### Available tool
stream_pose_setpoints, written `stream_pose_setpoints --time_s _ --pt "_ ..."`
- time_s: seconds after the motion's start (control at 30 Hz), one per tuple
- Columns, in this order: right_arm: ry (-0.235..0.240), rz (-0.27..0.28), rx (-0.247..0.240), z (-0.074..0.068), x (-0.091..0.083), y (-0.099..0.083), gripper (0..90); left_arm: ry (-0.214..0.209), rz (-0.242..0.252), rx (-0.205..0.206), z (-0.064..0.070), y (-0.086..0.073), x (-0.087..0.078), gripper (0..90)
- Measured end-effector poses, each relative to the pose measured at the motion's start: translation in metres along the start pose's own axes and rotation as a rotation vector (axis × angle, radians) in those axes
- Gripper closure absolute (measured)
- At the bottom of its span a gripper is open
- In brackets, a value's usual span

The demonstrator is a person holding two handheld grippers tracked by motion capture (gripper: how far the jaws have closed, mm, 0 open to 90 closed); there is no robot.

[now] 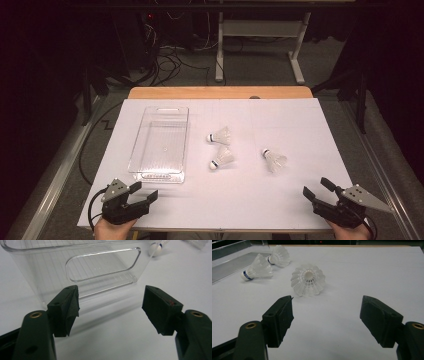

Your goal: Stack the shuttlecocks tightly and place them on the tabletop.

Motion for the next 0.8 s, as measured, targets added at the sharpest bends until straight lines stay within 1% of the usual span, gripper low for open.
stream_pose_setpoints --time_s 0.1,0.17,0.2,0.27,0.33,0.47,0.57,0.67,0.8 --pt "0.002 -0.002 -0.002 0.0002 0.0007 0.0001 27.3 -0.001 0.009 -0.011 -0.002 -0.0004 0.0001 30.3" --pt "0.006 0.0 0.003 0.0002 0.0009 0.0003 27.1 0.011 0.005 -0.008 -0.0029 -0.0006 0.0012 29.9" --pt "0.01 0.002 0.013 0.0004 0.0011 0.0007 26.4 0.014 0.003 -0.007 -0.003 -0.0006 0.0013 29.9" --pt "0.015 0.001 0.019 0.0007 0.0021 0.0012 25.9 0.013 0.007 -0.006 -0.0022 -0.001 0.001 30.0" --pt "0.013 0.004 0.017 0.0003 0.0023 0.0017 25.9 0.016 0.012 -0.001 -0.002 -0.0008 0.0005 30.0" --pt "0.009 0.013 0.012 0.0001 0.0024 0.0029 25.9 0.011 0.03 -0.008 -0.0031 -0.0003 -0.0008 29.9" --pt "0.008 0.012 0.01 -0.0007 0.0027 0.0032 25.9 0.006 0.027 -0.011 -0.0027 -0.0006 0.0003 29.8" --pt "0.008 0.016 0.007 -0.0018 0.0026 0.0042 25.9 0.005 0.025 -0.004 -0.0013 -0.0007 0.0013 29.8" --pt "0.008 0.013 0.002 -0.0053 0.0032 0.006 26.0 0.0 0.025 -0.01 -0.0016 -0.0005 0.0015 29.8"
Point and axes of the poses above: each handheld gripper's, and its own axes: x roughly forward along the jaws, y roughly out of its top, z roughly to its right, the point moved 3 cm from there along x, roughly forward along the jaws, and after that the axes turned 2 degrees about -x, right-handed, at the moved point
